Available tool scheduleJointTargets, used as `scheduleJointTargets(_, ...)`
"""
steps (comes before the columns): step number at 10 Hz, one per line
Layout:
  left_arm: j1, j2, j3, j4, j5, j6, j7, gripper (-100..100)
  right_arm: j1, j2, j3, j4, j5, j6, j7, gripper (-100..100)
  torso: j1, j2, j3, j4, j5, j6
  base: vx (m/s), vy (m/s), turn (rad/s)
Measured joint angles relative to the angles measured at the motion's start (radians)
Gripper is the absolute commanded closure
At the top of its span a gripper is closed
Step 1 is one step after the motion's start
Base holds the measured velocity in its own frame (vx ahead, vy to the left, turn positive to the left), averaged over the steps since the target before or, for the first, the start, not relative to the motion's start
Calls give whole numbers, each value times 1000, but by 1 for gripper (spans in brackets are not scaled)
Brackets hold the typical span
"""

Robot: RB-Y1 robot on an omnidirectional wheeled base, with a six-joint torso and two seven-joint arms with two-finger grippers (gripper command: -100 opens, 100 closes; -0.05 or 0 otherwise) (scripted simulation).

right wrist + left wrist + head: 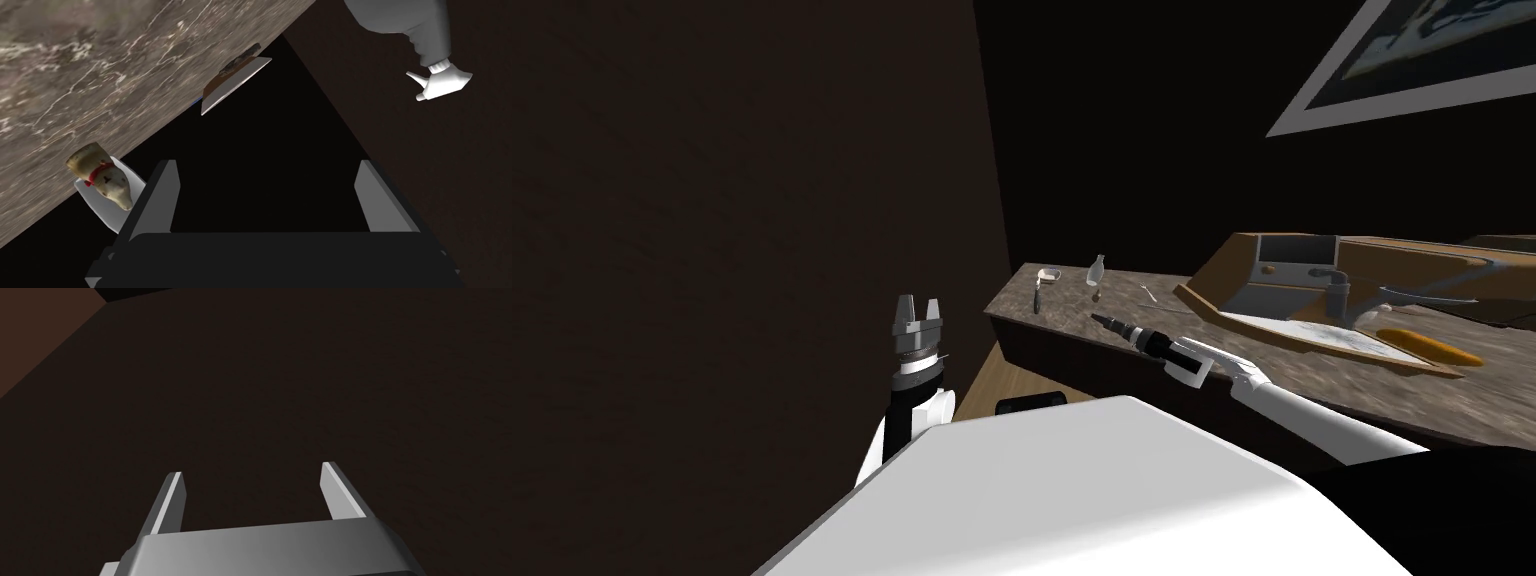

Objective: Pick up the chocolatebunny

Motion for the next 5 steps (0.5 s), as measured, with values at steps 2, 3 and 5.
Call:
scheduleJointTargets(2,0,0,0,0,0,0,0,0,10,-48,16,40,-6,9,-3,-100,0,0,0,0,0,0,16,13,199)
scheduleJointTargets(3,0,0,0,0,0,0,0,0,5,-74,37,67,-7,19,-3,-100,0,-1,0,0,0,-1,16,7,138)
scheduleJointTargets(5,0,0,0,0,0,0,0,0,-12,-114,73,134,-10,24,-6,-100,0,-1,0,0,0,-1,16,12,183)
